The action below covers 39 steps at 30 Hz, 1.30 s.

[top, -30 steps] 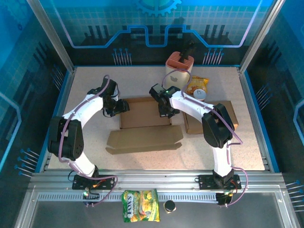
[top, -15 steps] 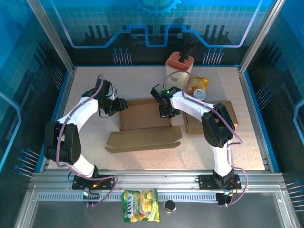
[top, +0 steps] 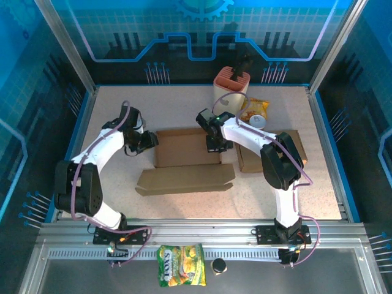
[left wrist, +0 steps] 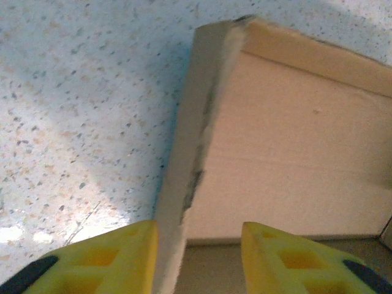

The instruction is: Fold the paper box

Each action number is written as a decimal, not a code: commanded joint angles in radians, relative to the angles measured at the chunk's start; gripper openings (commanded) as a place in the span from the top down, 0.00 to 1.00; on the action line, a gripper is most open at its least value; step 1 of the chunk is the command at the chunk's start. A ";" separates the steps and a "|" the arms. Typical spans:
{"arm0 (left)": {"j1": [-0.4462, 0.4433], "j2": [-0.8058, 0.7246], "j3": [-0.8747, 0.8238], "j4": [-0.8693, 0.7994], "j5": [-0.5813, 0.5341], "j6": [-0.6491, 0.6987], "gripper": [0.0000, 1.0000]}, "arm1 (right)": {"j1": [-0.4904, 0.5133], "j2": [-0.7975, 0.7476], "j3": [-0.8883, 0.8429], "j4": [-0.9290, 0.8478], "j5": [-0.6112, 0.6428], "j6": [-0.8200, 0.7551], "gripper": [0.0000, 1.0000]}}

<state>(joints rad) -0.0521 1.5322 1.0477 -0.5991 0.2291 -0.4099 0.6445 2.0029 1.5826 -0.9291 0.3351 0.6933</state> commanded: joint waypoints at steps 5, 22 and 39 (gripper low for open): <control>0.097 -0.039 -0.110 0.185 0.257 -0.039 0.66 | -0.023 0.000 -0.024 0.016 -0.041 0.005 1.00; 0.184 0.065 -0.188 0.303 0.481 -0.054 0.74 | -0.041 0.009 -0.039 0.035 -0.082 -0.009 1.00; 0.184 0.112 -0.186 0.288 0.483 -0.019 0.74 | -0.042 0.013 -0.035 0.034 -0.085 -0.012 1.00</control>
<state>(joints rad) 0.1234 1.6360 0.8677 -0.3042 0.6903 -0.4526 0.6121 2.0029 1.5452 -0.8951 0.2527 0.6884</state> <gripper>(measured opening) 0.265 0.073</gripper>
